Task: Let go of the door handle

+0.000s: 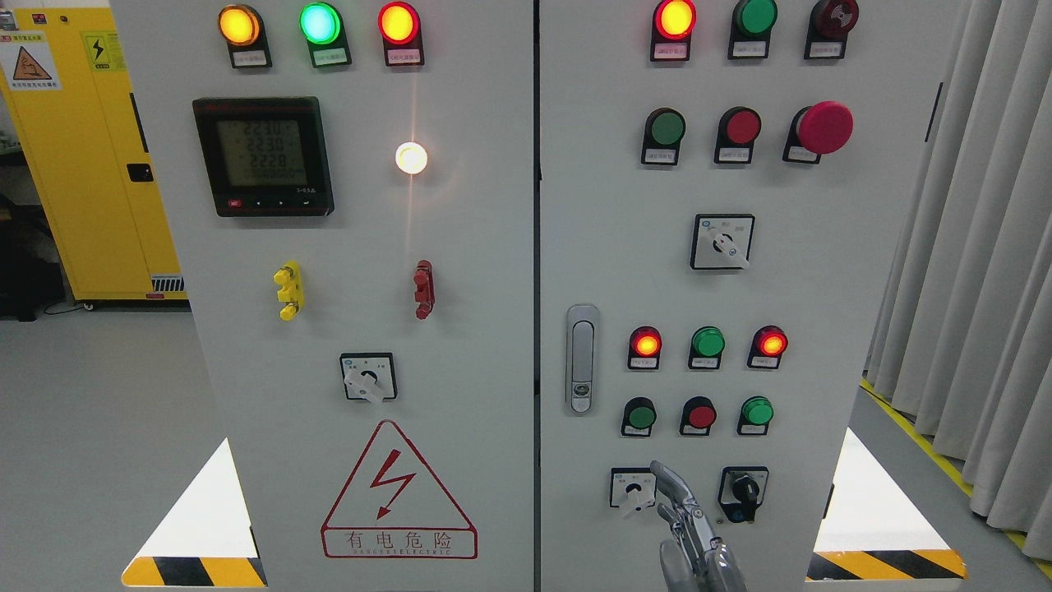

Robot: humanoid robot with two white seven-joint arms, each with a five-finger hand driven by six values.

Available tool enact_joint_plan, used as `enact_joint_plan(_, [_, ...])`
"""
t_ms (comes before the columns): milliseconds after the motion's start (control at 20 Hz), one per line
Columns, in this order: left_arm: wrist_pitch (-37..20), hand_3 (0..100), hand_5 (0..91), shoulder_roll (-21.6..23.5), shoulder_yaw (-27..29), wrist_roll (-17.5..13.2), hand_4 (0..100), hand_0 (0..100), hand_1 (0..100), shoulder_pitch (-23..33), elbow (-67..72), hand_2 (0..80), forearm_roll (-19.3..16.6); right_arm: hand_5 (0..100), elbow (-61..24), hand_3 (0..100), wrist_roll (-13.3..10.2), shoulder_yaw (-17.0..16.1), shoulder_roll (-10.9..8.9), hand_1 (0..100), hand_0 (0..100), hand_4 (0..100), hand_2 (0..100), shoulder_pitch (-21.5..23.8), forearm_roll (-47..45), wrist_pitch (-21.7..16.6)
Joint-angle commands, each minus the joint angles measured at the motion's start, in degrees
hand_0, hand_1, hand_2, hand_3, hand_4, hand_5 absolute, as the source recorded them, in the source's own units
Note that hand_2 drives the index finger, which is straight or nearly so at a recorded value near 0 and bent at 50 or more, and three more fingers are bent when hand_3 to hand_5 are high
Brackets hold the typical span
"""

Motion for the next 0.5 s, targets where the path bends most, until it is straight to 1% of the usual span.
enact_joint_plan(0, [0.0,0,0.0,0.0,-0.1,0.0,0,12,56,0.0,0.0,0.0,0.0,3,0.0,5,0.0,0.1,0.02,7,45,5,0,-0.7,0.0,0.0])
enact_joint_plan(301, [0.0,0,0.0,0.0,0.0,0.0,0,12,56,0.0,0.0,0.0,0.0,5,0.0,7,0.0,0.1,-0.16,8,45,6,0,-0.9,0.2,0.0])
enact_joint_plan(351, [0.0,0,0.0,0.0,0.0,0.0,0,12,56,0.0,0.0,0.0,0.0,8,0.0,11,0.0,0.1,-0.25,12,42,10,0,-1.0,0.4,-0.1])
enact_joint_plan(401, [0.0,0,0.0,0.0,0.0,0.0,0,12,56,0.0,0.0,0.0,0.0,13,0.0,17,0.0,0.2,-0.25,15,40,17,0,-1.1,0.9,-0.1])
enact_joint_plan(451, [-0.1,0,0.0,0.0,-0.1,0.0,0,12,56,0.0,0.0,0.0,0.0,25,0.0,32,0.0,0.2,-0.25,24,34,34,0,-1.3,1.2,0.0])
